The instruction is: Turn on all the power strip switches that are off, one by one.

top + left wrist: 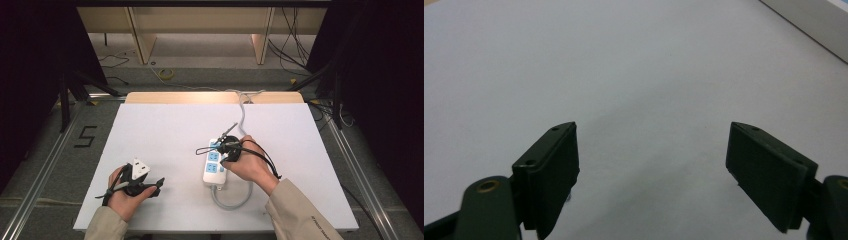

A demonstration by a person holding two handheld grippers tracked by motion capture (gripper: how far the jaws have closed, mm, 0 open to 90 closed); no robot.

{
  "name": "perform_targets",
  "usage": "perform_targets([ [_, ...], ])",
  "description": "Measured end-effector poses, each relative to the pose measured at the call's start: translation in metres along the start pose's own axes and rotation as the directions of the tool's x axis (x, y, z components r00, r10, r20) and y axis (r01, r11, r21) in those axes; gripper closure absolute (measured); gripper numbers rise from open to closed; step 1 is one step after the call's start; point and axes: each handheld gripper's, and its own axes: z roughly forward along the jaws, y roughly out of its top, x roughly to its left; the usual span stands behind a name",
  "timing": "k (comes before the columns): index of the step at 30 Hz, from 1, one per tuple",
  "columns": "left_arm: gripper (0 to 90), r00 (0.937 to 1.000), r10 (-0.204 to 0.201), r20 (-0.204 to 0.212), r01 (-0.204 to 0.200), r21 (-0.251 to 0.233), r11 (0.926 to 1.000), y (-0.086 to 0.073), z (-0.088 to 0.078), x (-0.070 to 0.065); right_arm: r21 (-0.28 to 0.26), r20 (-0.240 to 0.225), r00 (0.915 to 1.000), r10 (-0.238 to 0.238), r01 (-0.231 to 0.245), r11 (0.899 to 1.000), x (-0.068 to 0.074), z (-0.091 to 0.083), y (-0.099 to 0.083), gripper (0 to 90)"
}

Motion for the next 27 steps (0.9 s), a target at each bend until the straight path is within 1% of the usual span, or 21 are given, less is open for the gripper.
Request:
perform_targets([
  [14, 21.3, 1.0, 0.003, 0.001, -0.003, 0.0, 1.0, 0.0, 0.0, 0.0, 0.029, -0.002, 1.0, 0.002, -0.002, 1.0, 0.002, 0.013, 0.004, 90.0],
  [21, 21.3, 1.0, 0.003, 0.002, -0.003, 0.0, 1.0, 0.0, 0.0, 0.0, 0.034, -0.001, 1.0, -0.002, 0.002, 0.999, 0.002, 0.016, 0.004, 90.0],
  [22, 21.3, 1.0, 0.003, 0.002, -0.003, 0.0, 1.0, 0.0, 0.0, 0.0, 0.032, 0.001, 1.0, 0.003, -0.003, 0.999, 0.003, 0.016, 0.004, 90.0],
  [27, 21.3, 1.0, 0.003, 0.002, -0.003, 0.0, 1.0, 0.0, 0.0, 0.0, 0.039, 0.003, 1.0, -0.008, 0.007, 0.999, 0.003, 0.019, 0.005, 90.0],
])
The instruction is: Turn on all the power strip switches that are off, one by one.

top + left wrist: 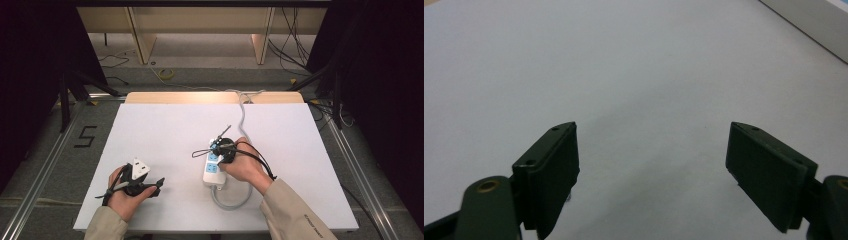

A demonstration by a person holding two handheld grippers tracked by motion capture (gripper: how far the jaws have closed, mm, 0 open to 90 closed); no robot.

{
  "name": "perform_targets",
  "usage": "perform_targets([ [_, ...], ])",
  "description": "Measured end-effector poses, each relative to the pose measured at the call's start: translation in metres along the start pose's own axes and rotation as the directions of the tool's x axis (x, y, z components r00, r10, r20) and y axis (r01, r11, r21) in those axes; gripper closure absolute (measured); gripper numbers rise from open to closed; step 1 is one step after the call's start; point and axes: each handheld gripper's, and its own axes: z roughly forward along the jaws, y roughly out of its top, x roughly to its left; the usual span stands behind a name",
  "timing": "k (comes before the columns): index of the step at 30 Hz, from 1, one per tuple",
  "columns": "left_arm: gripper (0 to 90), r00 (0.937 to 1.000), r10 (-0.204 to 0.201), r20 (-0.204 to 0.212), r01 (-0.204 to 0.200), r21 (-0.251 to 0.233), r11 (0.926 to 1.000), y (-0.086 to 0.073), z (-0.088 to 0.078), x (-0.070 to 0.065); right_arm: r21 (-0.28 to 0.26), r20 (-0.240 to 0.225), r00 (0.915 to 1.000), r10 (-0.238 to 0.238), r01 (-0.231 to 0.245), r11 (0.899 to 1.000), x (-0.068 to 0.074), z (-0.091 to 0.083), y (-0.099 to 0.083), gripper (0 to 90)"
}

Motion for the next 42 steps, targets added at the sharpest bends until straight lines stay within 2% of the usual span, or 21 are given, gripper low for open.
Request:
perform_targets([
  [25, 21.3, 1.0, 0.001, 0.0, -0.001, 0.001, 1.0, 0.0001, 0.0, -0.0003, 0.016, 0.0, 1.0, 0.001, -0.001, 1.0, 0.0004, 0.0039, 0.0013, 90.0],
  [31, 21.3, 1.0, 0.001, 0.0, -0.001, 0.0, 1.0, 0.0003, 0.0001, -0.0007, 0.018, 0.011, 0.9998, -0.018, 0.018, 1.0, 0.0016, 0.0047, 0.0015, 90.0],
  [42, 21.3, 1.0, 0.002, 0.0, -0.002, 0.0, 1.0, 0.0004, 0.0002, -0.0008, 0.022, 0.008, 0.9999, -0.01, 0.01, 1.0, 0.0017, 0.0051, 0.0018, 90.0],
])
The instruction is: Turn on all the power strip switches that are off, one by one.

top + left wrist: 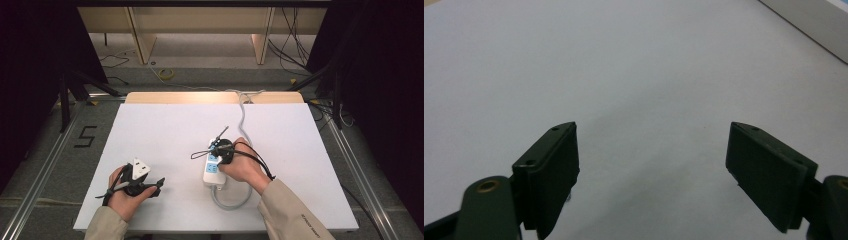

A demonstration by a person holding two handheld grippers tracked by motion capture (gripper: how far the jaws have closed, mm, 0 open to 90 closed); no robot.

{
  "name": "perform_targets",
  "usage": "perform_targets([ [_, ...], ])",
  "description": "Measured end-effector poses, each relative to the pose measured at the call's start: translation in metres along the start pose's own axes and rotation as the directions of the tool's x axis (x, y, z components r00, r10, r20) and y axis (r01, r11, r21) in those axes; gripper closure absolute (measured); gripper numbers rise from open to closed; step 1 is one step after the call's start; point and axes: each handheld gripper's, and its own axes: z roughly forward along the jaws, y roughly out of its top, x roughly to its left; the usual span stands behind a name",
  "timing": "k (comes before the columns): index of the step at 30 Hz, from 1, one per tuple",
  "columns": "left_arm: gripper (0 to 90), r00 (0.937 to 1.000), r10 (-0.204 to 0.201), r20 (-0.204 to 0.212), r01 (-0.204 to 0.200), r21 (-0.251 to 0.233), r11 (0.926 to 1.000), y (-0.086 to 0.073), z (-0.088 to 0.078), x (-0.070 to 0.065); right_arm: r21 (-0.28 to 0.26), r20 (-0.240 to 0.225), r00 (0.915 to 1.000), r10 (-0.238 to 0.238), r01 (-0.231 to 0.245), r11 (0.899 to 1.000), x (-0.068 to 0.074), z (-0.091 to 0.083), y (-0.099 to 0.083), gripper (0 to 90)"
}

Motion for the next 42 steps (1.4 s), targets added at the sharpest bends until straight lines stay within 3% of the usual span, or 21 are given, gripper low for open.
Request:
perform_targets([
  [12, 21.2, 1.0, -0.002, -0.001, 0.002, 0.0, 1.0, -0.0001, -0.0001, 0.0, -0.003, -0.011, 0.9999, -0.007, 0.007, 1.0, -0.0008, 0.0017, 0.0, 90.0],
  [15, 21.3, 1.0, -0.001, 0.0, 0.001, 0.001, 1.0, -0.0001, 0.0, 0.0001, -0.002, 0.004, 0.9998, -0.017, 0.017, 1.0, 0.0011, 0.0018, 0.0008, 90.0],
  [28, 21.2, 1.0, -0.002, 0.001, 0.002, 0.003, 1.0, -0.0005, 0.0002, 0.0005, -0.009, -0.013, 0.9999, 0.004, -0.004, 1.0, -0.0013, 0.0015, 0.0005, 90.0],
  [36, 21.2, 1.0, 0.0, 0.002, 0.0, 0.004, 1.0, -0.0004, 0.0001, 0.0003, -0.005, 0.004, 0.9996, -0.029, 0.029, 1.0, 0.0004, -0.0006, 0.0001, 90.0],
  [42, 21.2, 1.0, -0.001, 0.002, 0.001, 0.005, 1.0, -0.0005, 0.0004, 0.0005, -0.028, 0.005, 0.9998, -0.02, 0.02, 0.999, -0.0013, -0.0029, 0.0013, 90.0],
])
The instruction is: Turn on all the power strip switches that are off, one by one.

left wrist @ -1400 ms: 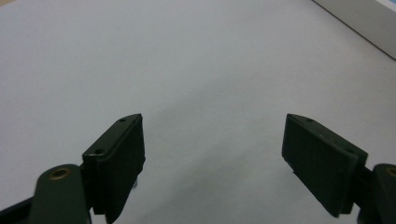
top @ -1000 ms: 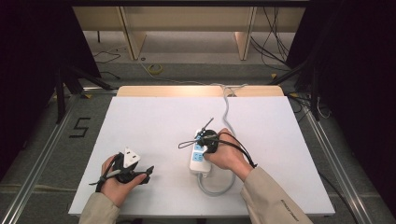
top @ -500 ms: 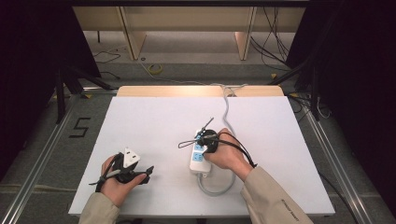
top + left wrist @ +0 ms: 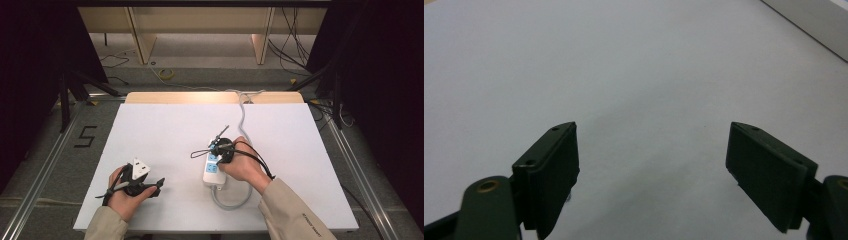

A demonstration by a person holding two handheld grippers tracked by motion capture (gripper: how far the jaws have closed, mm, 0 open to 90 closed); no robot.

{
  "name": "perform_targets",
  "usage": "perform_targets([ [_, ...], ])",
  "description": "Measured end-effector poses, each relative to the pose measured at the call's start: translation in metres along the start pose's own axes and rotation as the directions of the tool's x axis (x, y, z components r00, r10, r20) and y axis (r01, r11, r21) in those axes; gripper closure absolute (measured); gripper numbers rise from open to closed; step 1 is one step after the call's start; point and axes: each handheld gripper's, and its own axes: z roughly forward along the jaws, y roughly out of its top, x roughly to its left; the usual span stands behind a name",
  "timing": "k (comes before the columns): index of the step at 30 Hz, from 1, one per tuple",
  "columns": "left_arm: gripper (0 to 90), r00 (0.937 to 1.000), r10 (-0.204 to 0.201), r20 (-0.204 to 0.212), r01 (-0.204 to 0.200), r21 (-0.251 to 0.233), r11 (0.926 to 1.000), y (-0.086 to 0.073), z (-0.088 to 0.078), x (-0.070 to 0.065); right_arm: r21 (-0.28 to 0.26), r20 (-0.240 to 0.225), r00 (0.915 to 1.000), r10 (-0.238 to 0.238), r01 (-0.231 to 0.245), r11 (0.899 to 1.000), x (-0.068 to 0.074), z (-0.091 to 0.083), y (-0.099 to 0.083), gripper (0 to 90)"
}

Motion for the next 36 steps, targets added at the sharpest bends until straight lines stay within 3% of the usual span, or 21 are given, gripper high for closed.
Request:
perform_targets([
  [12, 21.2, 1.0, 0.0, 0.0, 0.0, -0.001, 1.0, 0.0, 0.0, 0.0, -0.011, 0.015, 0.9997, 0.021, -0.021, 1.0, -0.006, -0.005, 0.003, 90.0],
  [36, 21.2, 1.0, 0.0, 0.002, 0.0, -0.002, 1.0, 0.0, 0.0, 0.0, -0.033, 0.05, 0.9962, 0.071, -0.069, 0.997, -0.032, -0.009, 0.016, 90.0],
])
